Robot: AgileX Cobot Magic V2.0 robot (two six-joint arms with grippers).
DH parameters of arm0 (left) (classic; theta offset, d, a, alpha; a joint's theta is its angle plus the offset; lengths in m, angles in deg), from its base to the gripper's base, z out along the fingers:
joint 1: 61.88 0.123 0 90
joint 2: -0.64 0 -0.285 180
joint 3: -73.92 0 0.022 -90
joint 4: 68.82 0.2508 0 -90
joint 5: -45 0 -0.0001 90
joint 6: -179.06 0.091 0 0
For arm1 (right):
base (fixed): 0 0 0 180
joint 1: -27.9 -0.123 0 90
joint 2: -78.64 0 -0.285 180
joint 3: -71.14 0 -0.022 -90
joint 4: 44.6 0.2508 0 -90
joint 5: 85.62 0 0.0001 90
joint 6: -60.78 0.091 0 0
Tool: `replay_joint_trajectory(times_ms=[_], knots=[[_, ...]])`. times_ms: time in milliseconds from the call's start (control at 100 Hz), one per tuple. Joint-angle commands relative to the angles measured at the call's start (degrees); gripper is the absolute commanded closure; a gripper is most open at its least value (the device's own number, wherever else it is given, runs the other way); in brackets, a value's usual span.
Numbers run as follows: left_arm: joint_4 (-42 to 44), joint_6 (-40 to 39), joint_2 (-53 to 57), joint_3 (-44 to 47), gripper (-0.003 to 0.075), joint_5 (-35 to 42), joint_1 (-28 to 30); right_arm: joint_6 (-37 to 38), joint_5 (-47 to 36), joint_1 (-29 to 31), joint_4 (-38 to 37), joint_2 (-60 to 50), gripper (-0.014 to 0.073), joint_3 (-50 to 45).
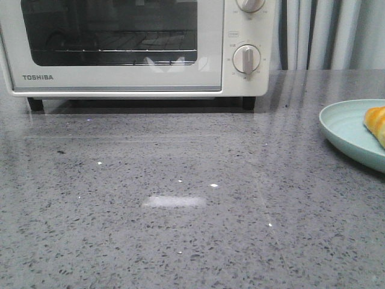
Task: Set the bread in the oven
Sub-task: 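Hook the oven door handle with the left gripper and pull it down open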
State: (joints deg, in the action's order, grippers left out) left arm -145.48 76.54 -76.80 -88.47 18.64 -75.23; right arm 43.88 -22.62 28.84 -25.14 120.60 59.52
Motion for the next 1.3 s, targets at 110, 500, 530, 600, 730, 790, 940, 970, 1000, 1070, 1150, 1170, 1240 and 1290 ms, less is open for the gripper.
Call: replay_joint_trajectory(times_ms=[110, 500, 530, 600, 730, 790, 940, 970, 1000, 1070, 1150, 1170, 1240, 1290], knots=[[-2.8, 0.8, -0.5, -1.6, 0.074, 2.4, -0.5, -0.6, -3.2, 0.0, 1.1, 1.0, 0.0359, 1.7], [-8.6, 7.6, -3.7, -1.6, 0.074, 2.7, -0.5, -0.6, -3.0, 0.0, 1.1, 1.0, 0.0359, 1.7], [-8.9, 7.9, -3.7, -1.6, 0.074, 2.9, -0.5, -0.6, -3.0, 0.0, 1.1, 1.0, 0.0359, 1.7], [-8.9, 7.9, -3.7, -1.6, 0.074, 3.6, -0.5, -0.6, -3.0, 0.0, 1.1, 1.0, 0.0359, 1.7], [-8.9, 8.0, -5.1, -1.6, 0.074, 4.0, -0.5, -0.6, -2.9, 0.0, 1.1, 1.0, 0.0359, 1.7], [-9.1, 8.0, -6.0, -1.6, 0.074, 4.0, -0.5, -0.6, -2.8, 0.0, 1.1, 1.0, 0.0359, 1.7], [-9.5, 8.4, -8.1, -1.6, 0.074, 3.9, -0.5, -0.6, -2.5, 0.0, 1.1, 1.0, 0.0359, 1.7], [-9.5, 8.7, -8.4, -1.6, 0.074, 3.9, -0.5, -0.6, -2.5, 0.0, 1.1, 1.0, 0.0359, 1.7], [-9.5, 9.0, -8.5, -1.6, 0.074, 3.9, -0.5, -0.6, -2.5, 0.0, 1.1, 1.0, 0.0359, 1.7], [-9.4, 9.0, -8.5, -1.6, 0.074, 3.2, -0.5, -0.6, -2.5, -0.1, 1.1, 1.0, 0.0359, 1.7], [-9.1, 9.0, -8.5, -1.6, 0.074, 0.3, -0.5, -0.6, -2.5, -0.1, 1.1, 1.0, 0.0359, 1.7], [-8.9, 9.0, -8.5, -1.6, 0.074, -0.4, -0.5, -0.6, -2.5, -0.1, 1.1, 1.0, 0.0359, 1.7], [-8.7, 8.2, -8.5, -0.7, 0.074, -1.2, -0.5, -0.6, -2.5, -0.1, 1.1, 1.0, 0.0359, 1.7], [-8.1, 7.0, -8.5, 0.4, 0.074, -1.2, -0.5, -0.6, -2.5, -0.1, 1.1, 1.0, 0.0359, 1.7]])
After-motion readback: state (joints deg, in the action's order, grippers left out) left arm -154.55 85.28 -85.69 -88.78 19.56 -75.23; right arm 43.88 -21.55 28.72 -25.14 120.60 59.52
